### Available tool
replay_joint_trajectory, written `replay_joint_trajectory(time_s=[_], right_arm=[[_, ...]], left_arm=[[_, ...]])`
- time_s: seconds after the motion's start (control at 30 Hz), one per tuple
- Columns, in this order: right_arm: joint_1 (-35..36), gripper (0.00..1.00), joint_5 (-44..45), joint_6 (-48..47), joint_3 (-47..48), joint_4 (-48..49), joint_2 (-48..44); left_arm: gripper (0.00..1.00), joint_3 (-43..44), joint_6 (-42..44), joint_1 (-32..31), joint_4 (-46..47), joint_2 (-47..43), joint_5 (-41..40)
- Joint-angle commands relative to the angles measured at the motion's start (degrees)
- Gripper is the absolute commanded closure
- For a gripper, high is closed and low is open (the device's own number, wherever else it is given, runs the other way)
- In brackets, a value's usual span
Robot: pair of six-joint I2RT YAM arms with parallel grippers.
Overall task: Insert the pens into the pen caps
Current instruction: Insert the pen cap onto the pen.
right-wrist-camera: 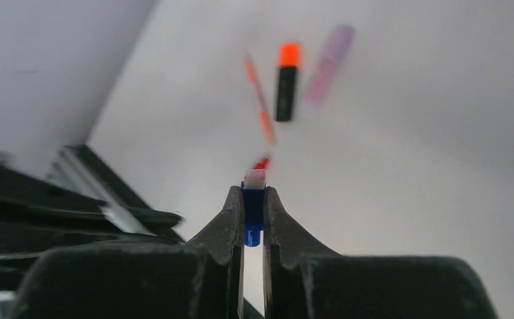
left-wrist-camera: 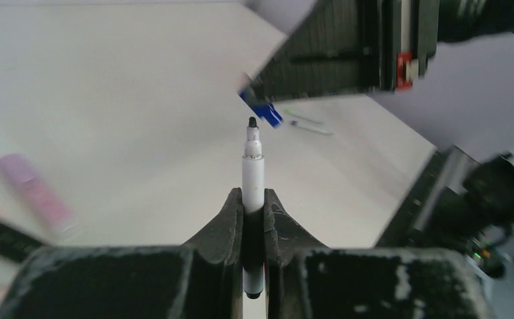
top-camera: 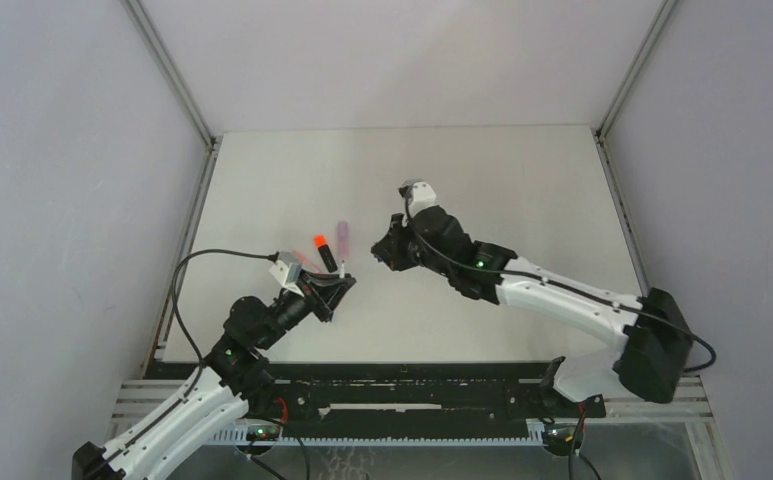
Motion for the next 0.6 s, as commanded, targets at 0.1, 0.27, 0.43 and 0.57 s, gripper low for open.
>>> replay_joint_trajectory(time_s=[0.1,0.27,0.43,0.57], right_arm=[[0.54,1.0,-10.66,1.8,-7.62,19.73,-10.22],[1.81,1.0,-13.5,3.06,-9.76,28.85,-11.49],[3.49,1.0,-13.1,2.89,-9.76,31.5,-10.77],[4.12,1.0,-12.77,2.71,-9.77,33.06,-10.62]], left_arm=[[1.0,-1.9,0.32,-0.55,13.52,2.14,18.19],[1.0,-2.25,0.56,-0.72,13.48,0.87,18.43],[1.0,-2.26,0.43,-0.78,13.47,0.67,18.73],[1.0,-2.18,0.38,-0.98,13.48,0.65,18.82]])
